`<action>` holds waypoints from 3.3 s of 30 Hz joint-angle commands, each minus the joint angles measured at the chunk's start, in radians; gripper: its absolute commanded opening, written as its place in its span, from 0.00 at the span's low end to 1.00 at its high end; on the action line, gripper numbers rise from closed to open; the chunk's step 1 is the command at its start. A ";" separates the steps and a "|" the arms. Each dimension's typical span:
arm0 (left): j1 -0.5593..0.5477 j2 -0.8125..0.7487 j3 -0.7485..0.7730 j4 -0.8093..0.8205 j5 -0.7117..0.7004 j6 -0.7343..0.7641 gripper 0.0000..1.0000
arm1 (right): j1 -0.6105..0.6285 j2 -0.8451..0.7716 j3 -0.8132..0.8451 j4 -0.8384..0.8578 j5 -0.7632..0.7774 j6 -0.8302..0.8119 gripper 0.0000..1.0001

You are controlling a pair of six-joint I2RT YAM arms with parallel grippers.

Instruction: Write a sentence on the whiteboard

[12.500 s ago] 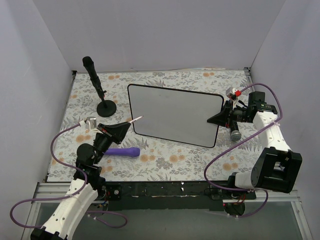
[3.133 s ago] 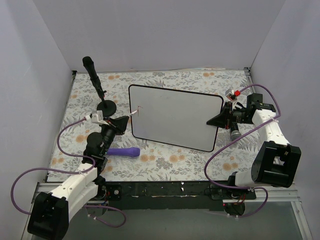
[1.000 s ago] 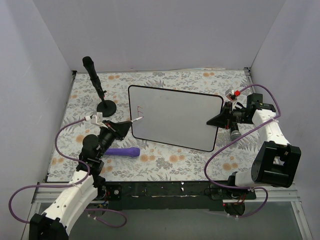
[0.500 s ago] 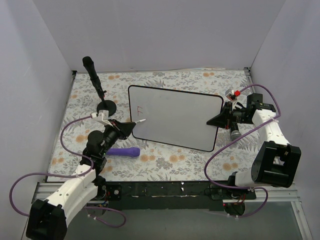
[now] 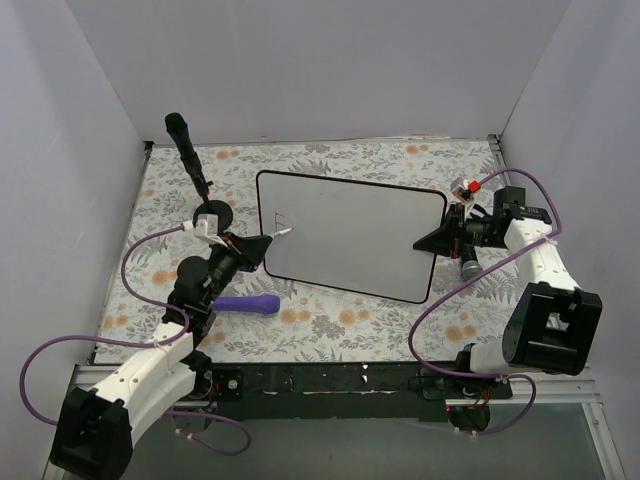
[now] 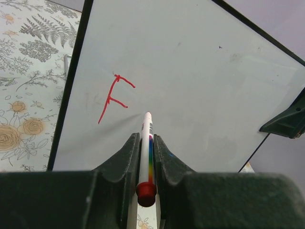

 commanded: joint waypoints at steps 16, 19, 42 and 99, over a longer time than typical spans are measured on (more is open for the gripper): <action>-0.003 0.048 0.060 0.019 -0.015 0.037 0.00 | 0.006 -0.008 0.014 0.008 0.033 -0.038 0.01; -0.003 0.056 0.060 0.023 -0.017 0.040 0.00 | 0.004 -0.006 0.016 0.008 0.033 -0.037 0.01; -0.003 0.024 0.069 -0.050 -0.109 0.092 0.00 | 0.006 -0.008 0.016 0.007 0.035 -0.038 0.01; -0.003 0.079 0.132 -0.119 -0.035 0.077 0.00 | 0.006 -0.012 0.016 0.005 0.035 -0.038 0.01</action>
